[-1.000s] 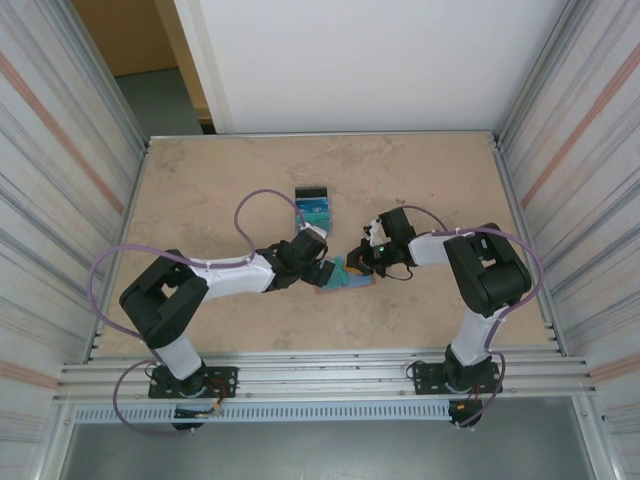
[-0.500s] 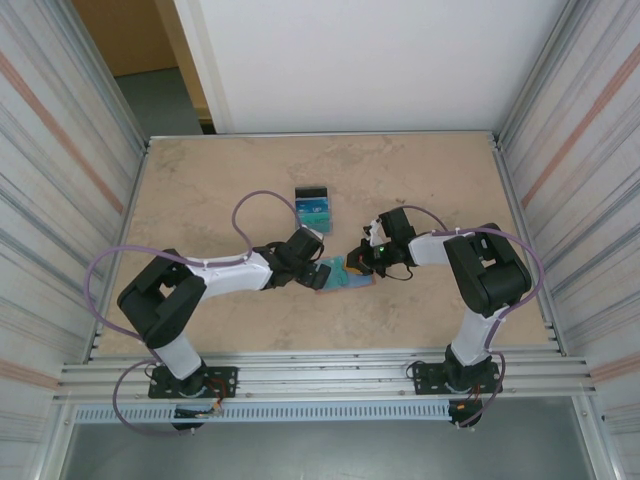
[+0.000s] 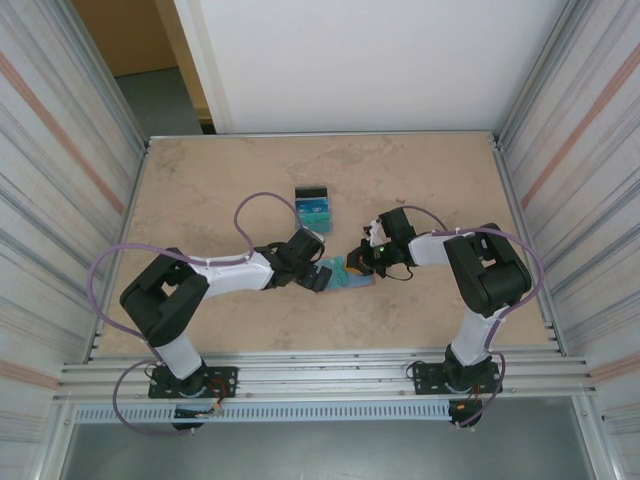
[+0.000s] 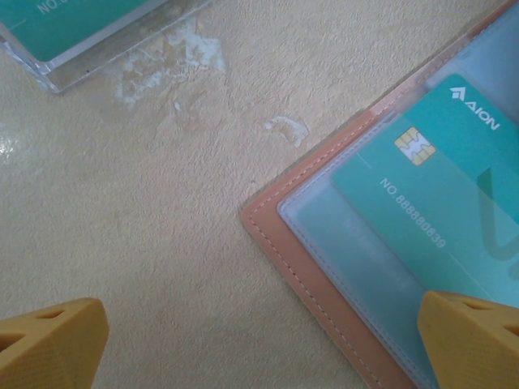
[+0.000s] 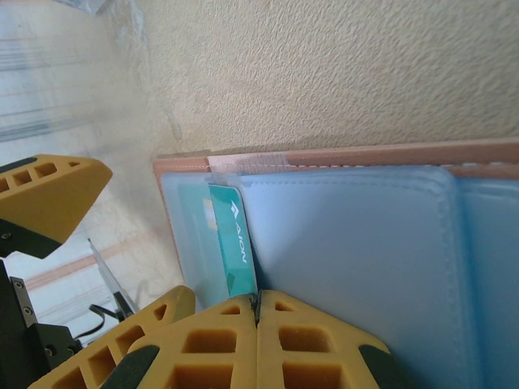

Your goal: Take the credit cards out of the card holder

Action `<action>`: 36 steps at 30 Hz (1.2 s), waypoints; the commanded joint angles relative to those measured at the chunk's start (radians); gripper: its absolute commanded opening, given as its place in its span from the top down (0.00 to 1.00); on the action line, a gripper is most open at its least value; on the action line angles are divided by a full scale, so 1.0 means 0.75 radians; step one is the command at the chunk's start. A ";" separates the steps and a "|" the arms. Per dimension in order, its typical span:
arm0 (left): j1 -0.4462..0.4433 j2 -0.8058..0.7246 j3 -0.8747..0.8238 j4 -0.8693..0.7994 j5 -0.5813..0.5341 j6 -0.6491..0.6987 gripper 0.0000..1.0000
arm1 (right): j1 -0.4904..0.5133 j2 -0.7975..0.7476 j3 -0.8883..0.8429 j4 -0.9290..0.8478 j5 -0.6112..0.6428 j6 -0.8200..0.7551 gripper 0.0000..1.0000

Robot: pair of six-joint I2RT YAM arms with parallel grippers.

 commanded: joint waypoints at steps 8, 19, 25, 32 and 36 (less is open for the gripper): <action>0.007 0.071 0.029 -0.025 0.015 0.008 0.01 | -0.007 -0.019 -0.024 0.050 -0.074 0.034 0.95; 0.018 0.075 0.018 -0.049 0.010 0.017 0.01 | -0.006 0.011 -0.047 0.196 -0.170 0.090 0.86; 0.021 0.079 0.020 -0.045 0.012 0.019 0.01 | 0.006 0.032 -0.047 0.209 -0.178 0.087 0.85; 0.020 0.079 0.023 -0.048 0.012 0.020 0.01 | 0.014 0.059 -0.037 0.175 -0.157 0.058 0.81; 0.019 0.078 0.023 -0.049 0.007 0.019 0.01 | 0.022 0.057 -0.023 0.132 -0.142 0.026 0.81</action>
